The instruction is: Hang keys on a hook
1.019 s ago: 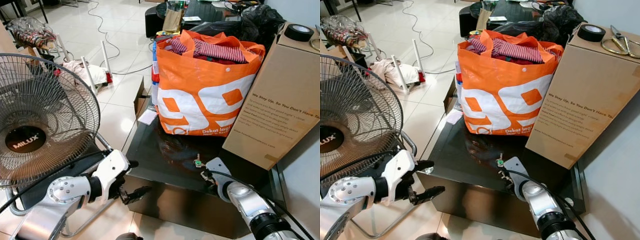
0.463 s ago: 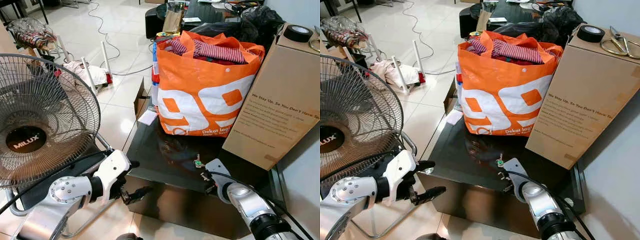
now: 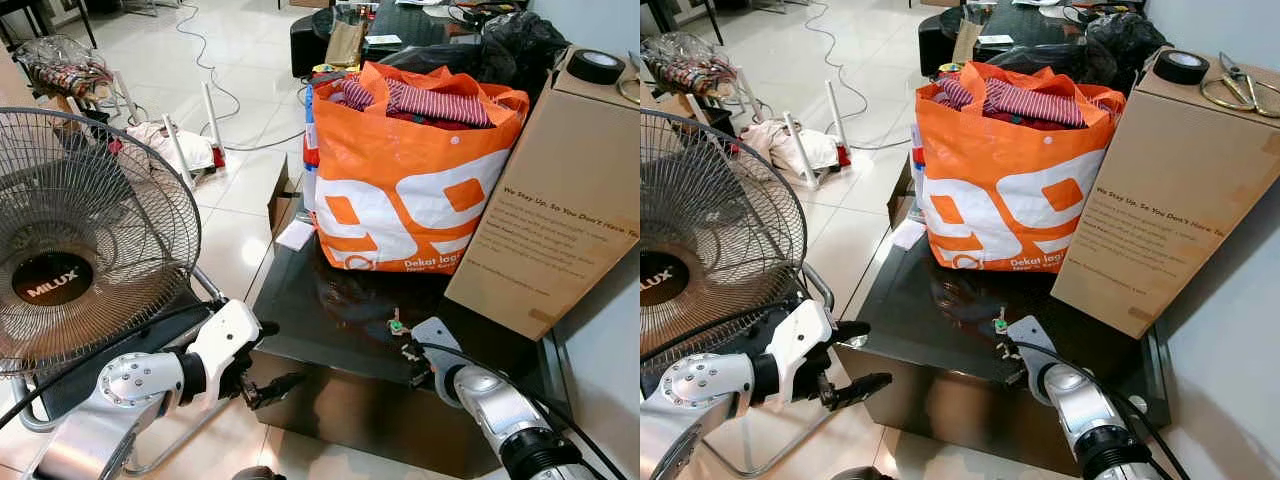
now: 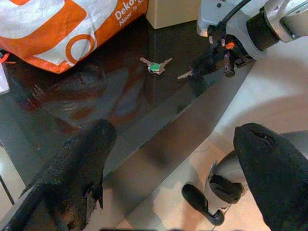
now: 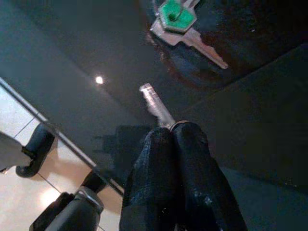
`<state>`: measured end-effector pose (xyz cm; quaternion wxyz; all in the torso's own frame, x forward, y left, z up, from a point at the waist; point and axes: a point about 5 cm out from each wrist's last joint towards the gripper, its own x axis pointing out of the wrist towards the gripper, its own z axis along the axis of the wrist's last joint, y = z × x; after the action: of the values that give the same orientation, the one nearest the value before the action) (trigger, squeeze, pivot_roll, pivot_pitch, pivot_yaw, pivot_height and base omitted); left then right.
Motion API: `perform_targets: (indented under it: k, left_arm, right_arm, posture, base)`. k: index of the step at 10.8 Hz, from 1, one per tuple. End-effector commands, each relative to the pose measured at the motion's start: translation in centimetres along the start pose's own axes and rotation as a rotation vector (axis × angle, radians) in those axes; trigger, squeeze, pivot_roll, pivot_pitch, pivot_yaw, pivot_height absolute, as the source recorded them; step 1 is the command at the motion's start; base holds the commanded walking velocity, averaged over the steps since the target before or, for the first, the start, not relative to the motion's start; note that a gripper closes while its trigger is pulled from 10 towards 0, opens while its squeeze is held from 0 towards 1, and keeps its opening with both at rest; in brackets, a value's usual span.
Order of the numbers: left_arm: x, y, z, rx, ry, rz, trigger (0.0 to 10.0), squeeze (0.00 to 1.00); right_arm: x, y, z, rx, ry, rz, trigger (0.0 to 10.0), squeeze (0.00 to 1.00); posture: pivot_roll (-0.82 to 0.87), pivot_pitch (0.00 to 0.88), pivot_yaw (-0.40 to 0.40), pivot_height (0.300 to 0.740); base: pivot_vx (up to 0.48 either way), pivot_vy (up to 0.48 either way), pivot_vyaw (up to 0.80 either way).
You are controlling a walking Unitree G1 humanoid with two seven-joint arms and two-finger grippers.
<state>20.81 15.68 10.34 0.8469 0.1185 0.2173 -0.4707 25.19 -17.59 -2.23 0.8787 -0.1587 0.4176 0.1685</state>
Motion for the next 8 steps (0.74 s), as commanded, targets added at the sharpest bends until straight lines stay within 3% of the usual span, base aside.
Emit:
perform_targets:
  k: [1,5,7,8]
  left_arm:
    - [0.1,0.1,0.0,0.006,0.009,0.001,10.0,0.00]
    - [0.2,0.1,0.0,0.007,0.005,0.004,10.0,0.00]
    - [0.2,0.4,0.2,-0.008,-0.029,0.043,10.0,0.00]
    - [0.3,0.8,0.7,-0.017,-0.067,0.097,10.0,0.00]
  right_arm:
    - [-0.2,-0.6,0.9,0.004,-0.059,-0.043,0.0,0.00]
    - [-1.7,-2.2,4.7,0.133,-0.308,-0.130,0.0,0.00]
    - [-3.1,-2.1,5.7,0.379,-0.444,-0.033,0.0,0.00]
    - [-3.9,-1.9,5.9,0.449,-0.496,0.011,0.0,0.00]
  posture:
    - [-0.05,0.000,0.013,0.740]
    - [-0.06,0.000,0.009,0.740]
    - [-0.05,0.000,0.006,0.740]
    - [-0.05,0.000,0.007,0.740]
  base:
    - [0.000,0.000,0.00]
    - [0.000,0.000,0.00]
    - [0.000,0.000,0.00]
    - [0.000,0.000,0.00]
